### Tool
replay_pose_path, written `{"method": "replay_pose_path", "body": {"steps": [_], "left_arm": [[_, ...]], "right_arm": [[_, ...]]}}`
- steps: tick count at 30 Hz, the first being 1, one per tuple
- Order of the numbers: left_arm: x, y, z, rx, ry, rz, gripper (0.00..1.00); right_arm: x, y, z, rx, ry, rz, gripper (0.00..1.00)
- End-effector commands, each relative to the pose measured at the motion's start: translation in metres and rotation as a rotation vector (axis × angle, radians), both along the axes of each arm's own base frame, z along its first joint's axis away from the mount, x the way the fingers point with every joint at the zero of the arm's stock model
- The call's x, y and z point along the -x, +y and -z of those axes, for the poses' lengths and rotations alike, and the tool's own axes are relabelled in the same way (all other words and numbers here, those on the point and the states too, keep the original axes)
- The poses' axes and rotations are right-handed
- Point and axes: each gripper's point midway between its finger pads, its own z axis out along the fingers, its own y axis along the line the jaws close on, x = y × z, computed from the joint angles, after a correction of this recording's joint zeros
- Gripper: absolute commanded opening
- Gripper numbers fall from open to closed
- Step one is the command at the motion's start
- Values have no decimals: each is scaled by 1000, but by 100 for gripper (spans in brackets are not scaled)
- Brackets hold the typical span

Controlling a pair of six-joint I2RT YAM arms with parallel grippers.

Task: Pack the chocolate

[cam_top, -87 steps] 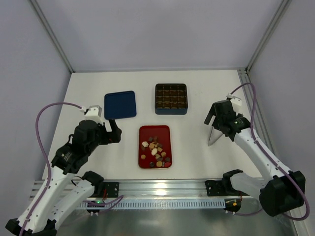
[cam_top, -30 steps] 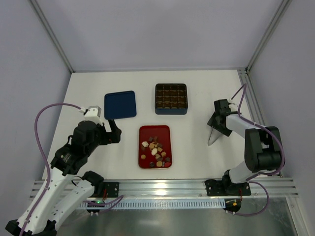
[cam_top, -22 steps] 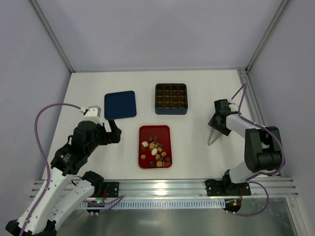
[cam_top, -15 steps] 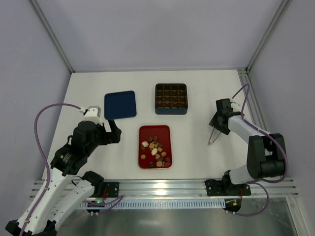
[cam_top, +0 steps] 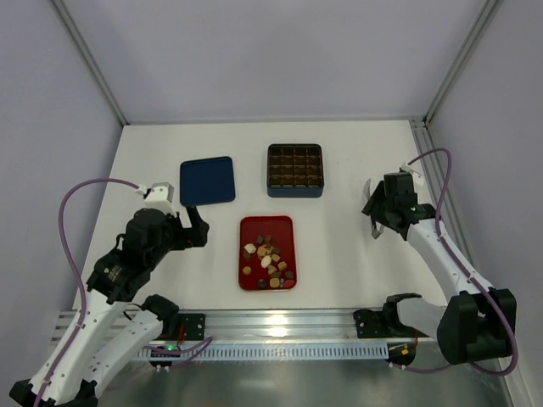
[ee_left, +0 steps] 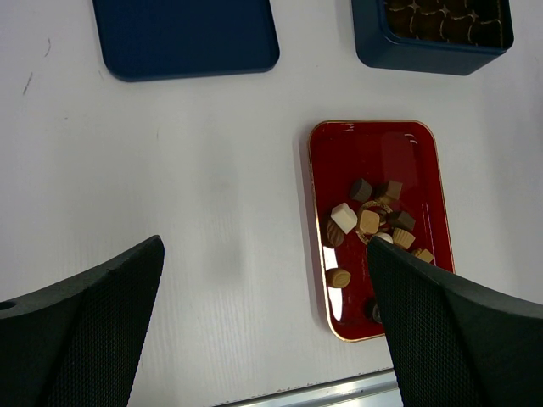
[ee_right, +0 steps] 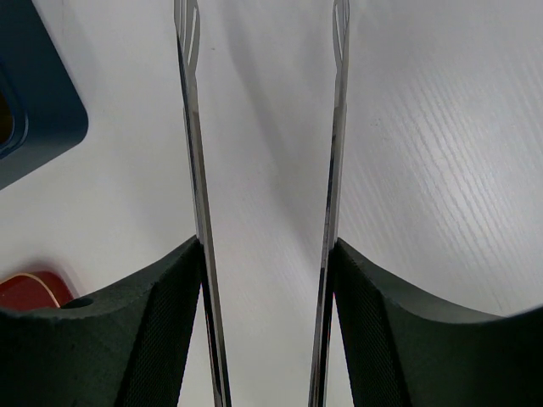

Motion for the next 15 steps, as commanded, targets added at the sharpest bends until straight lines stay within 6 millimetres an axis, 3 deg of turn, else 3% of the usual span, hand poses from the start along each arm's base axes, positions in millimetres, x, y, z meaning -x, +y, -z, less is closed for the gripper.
{"method": "replay_pose_path", "body": {"steps": [1, 11, 15], "left_arm": [[-4, 0, -6, 9, -30, -12, 100], [-5, 2, -5, 2, -29, -20, 100], [-5, 3, -4, -2, -24, -26, 100]], "right_arm": [[9, 11, -10, -28, -17, -65, 62], [31, 41, -47, -60, -88, -202, 59], [45, 68, -59, -66, -92, -296, 59]]}}
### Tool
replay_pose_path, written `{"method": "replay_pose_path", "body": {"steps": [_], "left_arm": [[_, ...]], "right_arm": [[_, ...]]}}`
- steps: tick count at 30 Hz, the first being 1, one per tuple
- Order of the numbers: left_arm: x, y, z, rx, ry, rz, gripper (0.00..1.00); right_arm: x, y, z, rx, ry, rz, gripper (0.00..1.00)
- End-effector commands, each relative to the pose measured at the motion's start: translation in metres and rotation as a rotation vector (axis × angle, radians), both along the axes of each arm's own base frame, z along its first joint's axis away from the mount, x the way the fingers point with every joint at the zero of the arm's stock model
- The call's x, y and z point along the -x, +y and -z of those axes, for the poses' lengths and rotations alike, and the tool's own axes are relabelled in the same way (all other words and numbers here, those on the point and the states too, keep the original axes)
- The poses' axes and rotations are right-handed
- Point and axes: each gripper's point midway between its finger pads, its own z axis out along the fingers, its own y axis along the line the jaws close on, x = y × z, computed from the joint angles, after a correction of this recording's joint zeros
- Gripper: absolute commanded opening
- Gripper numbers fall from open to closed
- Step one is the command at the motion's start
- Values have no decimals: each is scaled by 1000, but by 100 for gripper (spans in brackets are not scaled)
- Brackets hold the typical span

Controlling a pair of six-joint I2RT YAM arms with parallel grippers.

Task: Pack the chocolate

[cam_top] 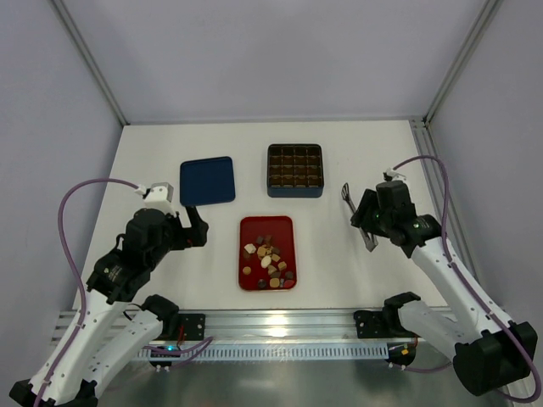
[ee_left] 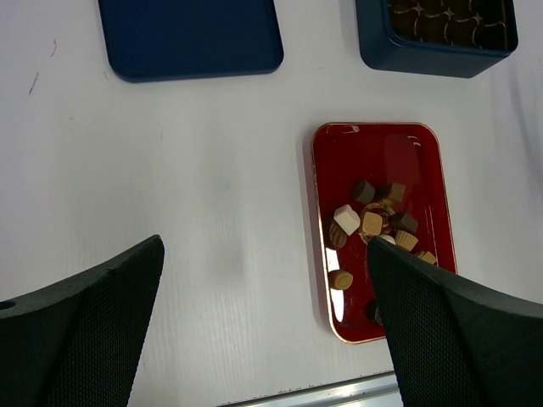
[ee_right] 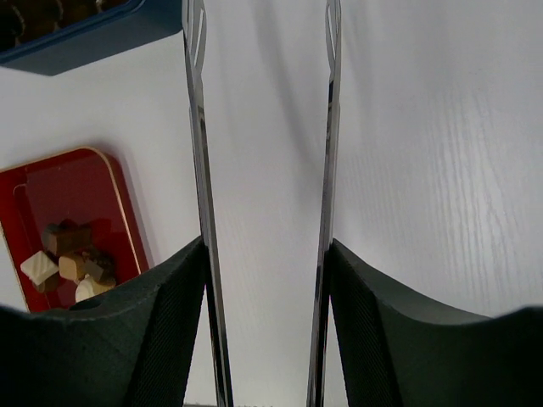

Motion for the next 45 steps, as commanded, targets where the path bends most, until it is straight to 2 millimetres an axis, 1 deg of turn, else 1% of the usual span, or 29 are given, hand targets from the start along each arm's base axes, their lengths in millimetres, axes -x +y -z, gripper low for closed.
{"method": "replay_pose_path", "body": {"steps": [1, 2, 3, 4, 6, 7, 8, 9, 10, 13, 14, 15, 16, 17, 19, 20, 22, 24, 28, 31, 41, 45], "left_arm": [[-5, 1, -4, 2, -23, -18, 100], [-5, 1, -4, 4, -21, -20, 100], [-5, 1, -3, 2, -18, -21, 100], [-6, 1, -2, -1, -16, -20, 100], [-6, 1, -1, -4, -12, -21, 100], [-6, 1, -1, -4, -11, -24, 100], [-6, 1, 0, -5, -6, -22, 100], [-7, 1, 0, -7, -5, -24, 100], [-7, 1, 0, -6, -7, -24, 100], [-7, 1, 1, -8, -3, -24, 100], [-7, 1, 1, -8, -2, -26, 100], [-7, 1, 1, -10, 0, -25, 100], [-7, 1, 1, -12, -1, -26, 100], [-7, 1, 1, -11, 1, -27, 100], [-7, 1, 1, -13, 0, -27, 100], [-8, 2, 1, -12, 0, -30, 100], [-7, 2, 1, -13, 0, -27, 100], [-7, 2, 2, -14, 3, -27, 100], [-7, 1, 3, -16, 9, -26, 100], [-7, 1, 2, -14, 5, -26, 100], [-7, 2, 2, -14, 3, -27, 100], [-7, 2, 2, -14, 6, -28, 100]], "right_arm": [[8, 24, -29, -22, -54, -85, 59], [14, 38, -33, -34, -60, -134, 58], [14, 39, -36, -42, -63, -128, 57], [21, 53, -37, -52, -61, -179, 56], [27, 67, -41, -73, -55, -214, 54], [34, 78, -43, -77, -52, -255, 54], [37, 86, -46, -84, -51, -275, 53], [40, 90, -46, -73, -47, -283, 53], [49, 103, -45, -70, -39, -335, 52], [56, 124, -41, -66, -11, -382, 52], [62, 136, -43, -66, -13, -421, 51], [64, 144, -37, -54, 8, -440, 50], [66, 149, -36, -44, 8, -452, 50], [70, 159, -38, -37, 6, -487, 50], [73, 168, -32, -13, 26, -509, 49], [76, 176, -35, -20, 21, -534, 50], [78, 185, -29, -3, 33, -563, 49], [82, 194, -32, -2, 33, -597, 49], [84, 206, -27, 12, 50, -639, 49], [85, 211, -22, 31, 67, -668, 49], [85, 217, -9, 80, 100, -719, 49], [84, 218, 1, 111, 125, -731, 48]]}}
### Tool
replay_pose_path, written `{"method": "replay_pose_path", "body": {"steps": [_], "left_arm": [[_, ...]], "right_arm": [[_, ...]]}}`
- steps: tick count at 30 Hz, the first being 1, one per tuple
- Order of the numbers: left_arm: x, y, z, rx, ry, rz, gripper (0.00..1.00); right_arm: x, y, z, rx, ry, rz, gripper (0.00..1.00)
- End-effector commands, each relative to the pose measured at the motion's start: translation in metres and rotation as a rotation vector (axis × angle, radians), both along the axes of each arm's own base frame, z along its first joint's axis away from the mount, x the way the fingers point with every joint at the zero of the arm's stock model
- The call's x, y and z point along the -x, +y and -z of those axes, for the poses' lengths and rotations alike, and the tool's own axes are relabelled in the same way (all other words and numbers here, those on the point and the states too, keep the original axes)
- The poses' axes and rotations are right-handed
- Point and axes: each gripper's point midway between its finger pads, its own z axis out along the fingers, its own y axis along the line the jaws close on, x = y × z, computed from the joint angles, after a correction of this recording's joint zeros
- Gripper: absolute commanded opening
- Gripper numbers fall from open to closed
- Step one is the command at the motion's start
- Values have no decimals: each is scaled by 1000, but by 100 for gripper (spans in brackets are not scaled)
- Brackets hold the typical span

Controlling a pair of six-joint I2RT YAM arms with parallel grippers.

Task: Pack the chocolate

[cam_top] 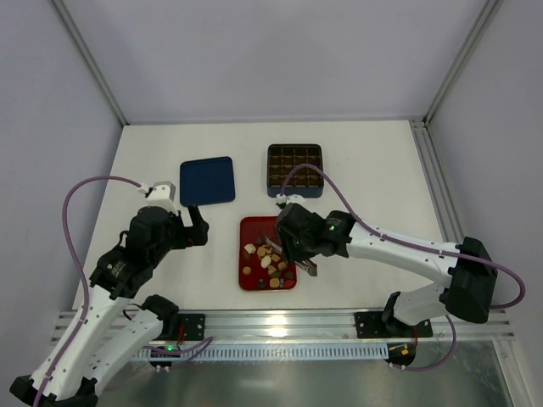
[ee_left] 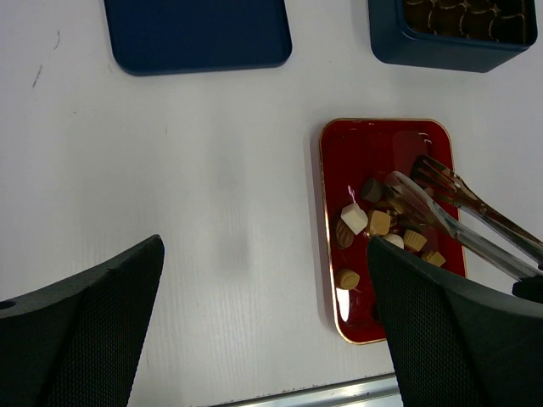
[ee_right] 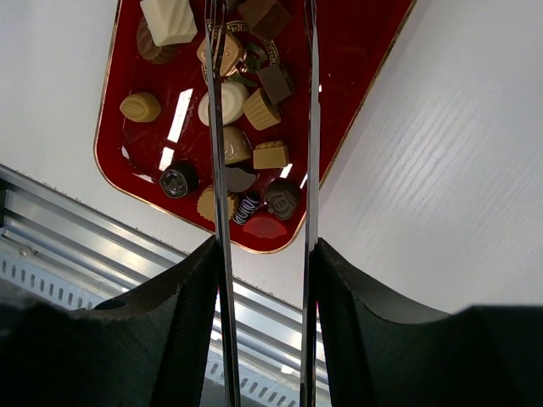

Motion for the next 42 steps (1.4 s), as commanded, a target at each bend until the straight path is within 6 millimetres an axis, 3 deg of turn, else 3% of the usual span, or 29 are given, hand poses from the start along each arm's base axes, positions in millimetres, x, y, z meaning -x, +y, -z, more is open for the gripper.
{"method": "replay_pose_path", "body": {"steps": [1, 14, 20, 32, 42], "left_arm": [[-4, 1, -4, 3, -20, -17, 100], [-4, 1, -4, 6, -22, -18, 100], [-3, 1, -4, 6, -22, -15, 100], [-3, 1, -7, 11, -31, -17, 100], [-2, 0, -7, 14, -33, -11, 100]], "right_arm": [[-7, 15, -15, -34, -39, -37, 48], [-8, 14, -12, -7, -35, -48, 37], [-10, 13, -22, -8, -53, -45, 29], [-18, 9, -41, -52, -60, -27, 29], [-40, 2, -73, -134, -77, 10, 29]]}}
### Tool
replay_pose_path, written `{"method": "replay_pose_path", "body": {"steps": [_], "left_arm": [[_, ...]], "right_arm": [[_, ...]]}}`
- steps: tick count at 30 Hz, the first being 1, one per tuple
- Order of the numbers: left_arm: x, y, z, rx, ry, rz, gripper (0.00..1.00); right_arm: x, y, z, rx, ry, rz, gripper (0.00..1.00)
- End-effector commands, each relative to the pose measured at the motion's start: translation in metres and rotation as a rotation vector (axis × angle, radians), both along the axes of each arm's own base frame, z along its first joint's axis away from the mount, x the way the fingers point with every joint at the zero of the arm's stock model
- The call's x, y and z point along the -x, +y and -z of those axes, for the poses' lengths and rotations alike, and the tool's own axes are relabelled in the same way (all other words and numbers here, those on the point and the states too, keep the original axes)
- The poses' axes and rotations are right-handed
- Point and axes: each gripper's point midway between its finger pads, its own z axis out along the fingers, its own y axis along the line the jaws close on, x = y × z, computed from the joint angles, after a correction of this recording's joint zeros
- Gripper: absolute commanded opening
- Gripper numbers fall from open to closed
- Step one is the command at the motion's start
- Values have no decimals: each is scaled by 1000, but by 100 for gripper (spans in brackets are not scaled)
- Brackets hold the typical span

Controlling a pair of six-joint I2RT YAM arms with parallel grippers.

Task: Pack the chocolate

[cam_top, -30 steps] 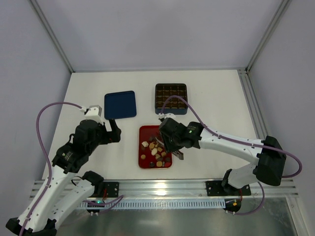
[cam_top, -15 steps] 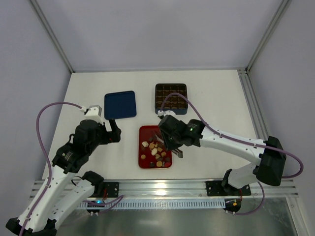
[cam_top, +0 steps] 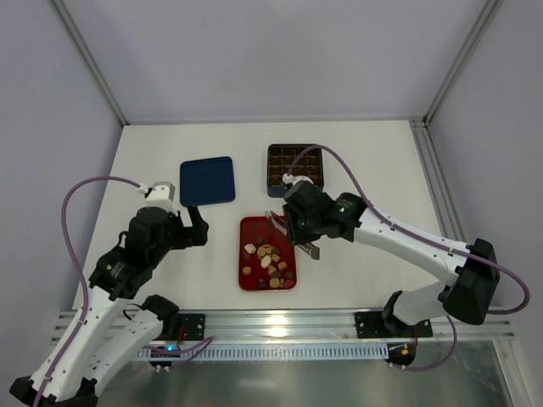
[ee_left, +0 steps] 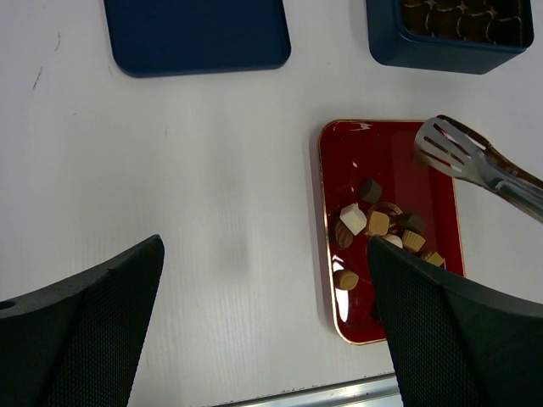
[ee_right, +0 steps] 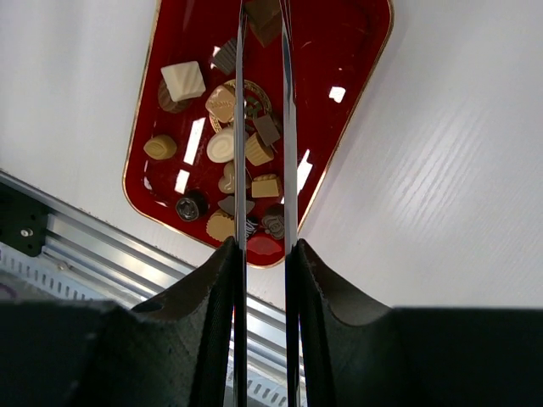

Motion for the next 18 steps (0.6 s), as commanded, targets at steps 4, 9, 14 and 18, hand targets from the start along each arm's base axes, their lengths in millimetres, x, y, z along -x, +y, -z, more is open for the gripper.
{"method": "replay_pose_path", "body": {"steps": [4, 9, 14, 18], "left_arm": [[-3, 0, -6, 14, -28, -12, 100], [-3, 0, -6, 16, -30, -11, 100], [-3, 0, -6, 13, -29, -11, 100], [-3, 0, -5, 9, -25, -14, 100]], "right_arm": [[-34, 1, -64, -153, -86, 24, 29], [-80, -2, -91, -183, -145, 84, 29], [-136, -7, -93, -203, -161, 173, 29], [-180, -6, -90, -216, -156, 216, 29]]}}
